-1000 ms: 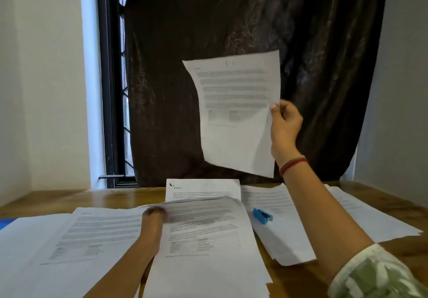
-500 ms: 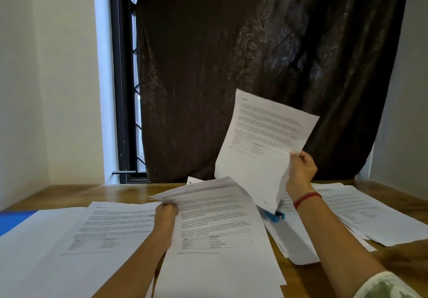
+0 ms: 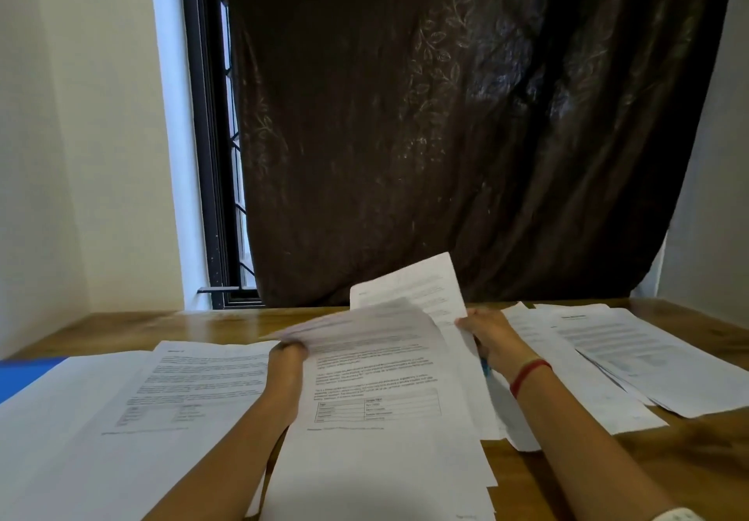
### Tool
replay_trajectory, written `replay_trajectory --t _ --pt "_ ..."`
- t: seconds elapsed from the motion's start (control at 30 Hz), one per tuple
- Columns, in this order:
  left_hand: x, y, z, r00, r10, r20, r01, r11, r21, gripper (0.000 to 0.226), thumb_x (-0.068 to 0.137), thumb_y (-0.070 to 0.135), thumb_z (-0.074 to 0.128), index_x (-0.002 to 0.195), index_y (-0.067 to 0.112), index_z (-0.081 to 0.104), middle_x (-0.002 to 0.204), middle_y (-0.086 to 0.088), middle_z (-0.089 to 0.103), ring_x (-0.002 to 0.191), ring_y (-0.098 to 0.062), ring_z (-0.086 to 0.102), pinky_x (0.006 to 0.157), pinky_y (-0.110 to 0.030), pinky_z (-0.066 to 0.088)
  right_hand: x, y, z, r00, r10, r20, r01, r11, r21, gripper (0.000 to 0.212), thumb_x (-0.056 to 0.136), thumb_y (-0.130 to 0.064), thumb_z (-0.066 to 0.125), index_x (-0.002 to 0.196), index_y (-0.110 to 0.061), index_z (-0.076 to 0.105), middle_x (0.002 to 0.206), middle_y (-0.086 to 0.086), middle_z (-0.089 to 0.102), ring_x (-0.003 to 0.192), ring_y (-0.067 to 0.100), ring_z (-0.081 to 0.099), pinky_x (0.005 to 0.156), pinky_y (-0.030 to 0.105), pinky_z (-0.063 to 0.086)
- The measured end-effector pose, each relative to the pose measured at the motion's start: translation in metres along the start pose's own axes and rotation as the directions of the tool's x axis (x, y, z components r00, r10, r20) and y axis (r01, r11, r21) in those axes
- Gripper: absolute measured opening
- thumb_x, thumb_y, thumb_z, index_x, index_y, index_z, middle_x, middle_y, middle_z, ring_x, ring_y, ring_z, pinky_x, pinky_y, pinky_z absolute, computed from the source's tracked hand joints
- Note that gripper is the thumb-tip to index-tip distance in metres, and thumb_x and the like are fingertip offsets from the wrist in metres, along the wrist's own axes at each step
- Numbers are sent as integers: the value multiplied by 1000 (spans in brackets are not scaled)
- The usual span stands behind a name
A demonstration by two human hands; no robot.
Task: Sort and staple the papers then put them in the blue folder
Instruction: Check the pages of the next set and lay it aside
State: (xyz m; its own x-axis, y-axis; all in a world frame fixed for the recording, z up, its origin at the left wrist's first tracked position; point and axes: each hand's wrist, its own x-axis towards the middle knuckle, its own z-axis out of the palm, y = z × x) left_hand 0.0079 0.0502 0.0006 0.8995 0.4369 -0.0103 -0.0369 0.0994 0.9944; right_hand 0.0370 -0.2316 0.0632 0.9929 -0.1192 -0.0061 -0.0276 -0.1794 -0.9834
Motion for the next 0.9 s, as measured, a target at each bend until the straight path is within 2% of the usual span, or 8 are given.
replay_trajectory --t 0.13,0.23,0.3,0.4,0.5,0.63,0.8,0.9 --pt "-5 3 1 995 -95 31 97 993 -67 21 84 13 50 103 9 59 97 -18 68 90 -38 66 87 -57 52 -14 4 10 974 69 215 -24 978 -206 8 87 -12 65 95 -13 65 105 12 70 100 34 65 94 49 53" --pt "-10 3 2 999 -25 48 30 995 -92 22 88 5 46 106 5 59 96 -15 67 88 -34 64 82 -49 54 -15 10 8 940 89 330 10 958 -288 26 80 -9 69 105 -15 67 111 10 70 104 34 65 93 50 54" --pt "-11 3 3 1000 5 29 -2 995 -101 22 90 3 45 108 5 59 94 -13 65 85 -30 62 77 -42 53 -20 7 4 930 102 352 7 955 -296 23 85 -1 65 105 -12 66 113 13 69 105 33 64 95 48 53" --pt "-9 3 1 1000 3 15 -2 992 -126 20 91 4 46 108 7 58 97 -13 64 87 -29 62 82 -44 53 -20 5 -6 932 85 351 43 939 -342 20 89 -3 63 100 -19 64 115 9 67 107 32 63 98 48 51" --pt "-8 4 0 1000 -23 5 23 993 -119 15 92 6 45 101 10 57 93 -11 63 80 -27 60 73 -39 51 -21 8 -8 937 84 339 53 925 -377 19 92 -7 60 99 -25 62 117 4 66 108 30 62 98 48 51" --pt "-5 3 0 999 -37 20 38 997 -63 20 93 9 47 108 6 59 101 -10 67 85 -28 63 84 -46 53 -26 12 5 908 149 392 -43 963 -266 16 92 -6 61 106 -12 67 110 9 71 104 31 67 91 43 55" --pt "-12 4 2 998 62 4 -63 998 20 8 91 10 59 99 14 58 105 -4 69 92 -27 66 85 -48 55 -29 7 10 947 154 282 -88 969 -232 8 90 -11 62 95 -6 65 111 16 69 105 35 65 96 46 53" --pt "-17 9 1 992 125 8 -125 991 -48 13 89 8 60 101 12 58 104 -7 70 90 -27 68 83 -48 56 -25 11 12 977 3 214 3 1000 -27 21 93 -42 59 98 -22 63 112 4 68 106 27 64 95 41 52"
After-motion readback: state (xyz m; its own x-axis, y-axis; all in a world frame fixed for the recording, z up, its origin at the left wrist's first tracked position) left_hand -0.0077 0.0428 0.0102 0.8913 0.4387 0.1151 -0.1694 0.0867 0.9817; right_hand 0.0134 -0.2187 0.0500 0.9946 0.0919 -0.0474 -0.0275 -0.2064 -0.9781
